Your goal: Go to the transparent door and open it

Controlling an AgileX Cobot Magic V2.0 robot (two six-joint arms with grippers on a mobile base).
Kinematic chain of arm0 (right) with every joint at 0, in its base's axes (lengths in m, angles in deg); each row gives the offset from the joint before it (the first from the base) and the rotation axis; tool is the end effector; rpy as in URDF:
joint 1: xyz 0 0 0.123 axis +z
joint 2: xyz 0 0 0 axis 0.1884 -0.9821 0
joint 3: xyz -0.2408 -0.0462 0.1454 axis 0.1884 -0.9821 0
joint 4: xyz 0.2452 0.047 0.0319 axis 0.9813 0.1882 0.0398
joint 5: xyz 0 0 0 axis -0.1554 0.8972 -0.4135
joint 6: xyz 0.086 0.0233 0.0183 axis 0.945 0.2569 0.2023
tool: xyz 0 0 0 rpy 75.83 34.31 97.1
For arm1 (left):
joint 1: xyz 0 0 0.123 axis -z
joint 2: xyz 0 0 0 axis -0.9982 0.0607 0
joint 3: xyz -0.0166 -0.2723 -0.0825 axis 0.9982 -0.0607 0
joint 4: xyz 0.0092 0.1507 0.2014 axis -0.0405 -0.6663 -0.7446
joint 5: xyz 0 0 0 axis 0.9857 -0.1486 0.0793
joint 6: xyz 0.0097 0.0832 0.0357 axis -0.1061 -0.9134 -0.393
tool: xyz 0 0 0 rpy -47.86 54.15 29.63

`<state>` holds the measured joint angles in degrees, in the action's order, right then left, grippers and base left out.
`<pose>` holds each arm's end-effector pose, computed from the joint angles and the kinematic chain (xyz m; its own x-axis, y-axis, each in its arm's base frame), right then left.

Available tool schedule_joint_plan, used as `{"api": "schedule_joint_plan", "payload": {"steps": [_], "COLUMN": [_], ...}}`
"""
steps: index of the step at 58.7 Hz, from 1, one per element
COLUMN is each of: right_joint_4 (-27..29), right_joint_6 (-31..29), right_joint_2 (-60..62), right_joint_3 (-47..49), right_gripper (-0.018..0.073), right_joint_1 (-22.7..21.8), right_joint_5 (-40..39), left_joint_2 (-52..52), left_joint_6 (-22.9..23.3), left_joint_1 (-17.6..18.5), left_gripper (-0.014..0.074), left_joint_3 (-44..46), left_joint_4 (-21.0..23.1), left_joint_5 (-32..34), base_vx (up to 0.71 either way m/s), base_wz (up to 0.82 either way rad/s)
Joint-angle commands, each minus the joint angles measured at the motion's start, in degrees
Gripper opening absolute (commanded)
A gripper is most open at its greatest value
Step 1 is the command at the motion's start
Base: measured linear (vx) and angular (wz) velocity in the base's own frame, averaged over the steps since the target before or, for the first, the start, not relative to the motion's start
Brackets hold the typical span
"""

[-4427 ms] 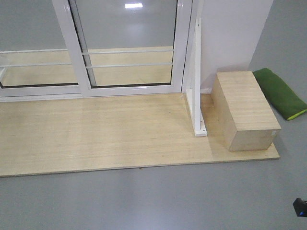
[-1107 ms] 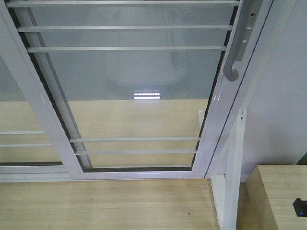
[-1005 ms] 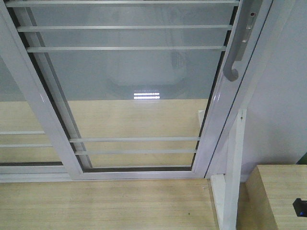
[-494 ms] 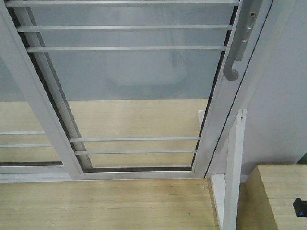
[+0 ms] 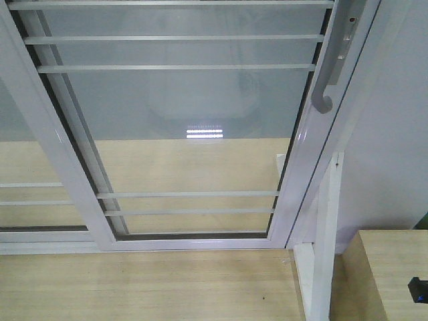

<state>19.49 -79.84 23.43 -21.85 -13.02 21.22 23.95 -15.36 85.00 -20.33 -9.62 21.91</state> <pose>0.0561 -0.0037 0.1865 -0.1256 -0.0803 -0.9888 0.0435 0.9953 -0.0863 0.0569 0.0017 0.1981 0.0138 -0.0883 -0.9960 -0.0281 0.9957 -0.0886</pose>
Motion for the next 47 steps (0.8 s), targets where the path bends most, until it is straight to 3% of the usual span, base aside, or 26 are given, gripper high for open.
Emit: {"api": "schedule_joint_plan", "payload": {"steps": [1,9,20,26,36,47], "right_joint_4": [-2.5,-2.0,-2.0,-0.3,0.3,-0.1], "right_joint_6": [-1.2,0.0,0.0,3.4,5.3,5.2], "right_joint_2": [-0.3,-0.3,-0.3,-0.3,-1.1,-9.6], "right_joint_3": [-0.3,-0.3,-0.3,0.5,10.0,25.4], "right_gripper": [-0.0006,-0.0006,-0.0006,-0.0006,-0.0006,-0.0005], "right_joint_1": [0.3,0.3,0.2,0.2,0.2,0.2], "right_joint_5": [-5.2,-7.4,-17.8,-21.6,-17.6,-6.0], "left_joint_2": [-0.8,-0.8,-0.8,-0.8,-0.7,4.6], "left_joint_6": [0.4,0.5,0.5,0.5,0.4,0.3], "left_joint_1": [-0.1,-0.1,-0.1,-0.1,-0.1,-0.1], "left_gripper": [-0.0003,-0.0003,-0.0003,-0.0003,-0.0003,-0.0003], "left_joint_3": [-0.8,-0.8,-0.4,1.7,9.3,21.4], "left_joint_4": [0.1,0.2,0.1,0.1,0.1,0.1], "left_joint_5": [6.0,8.1,8.5,8.8,8.6,5.1], "base_vx": [0.00,0.00,0.00,0.00,0.00,0.00], "base_wz": [0.00,0.00,0.00,0.00,0.00,0.00]}}
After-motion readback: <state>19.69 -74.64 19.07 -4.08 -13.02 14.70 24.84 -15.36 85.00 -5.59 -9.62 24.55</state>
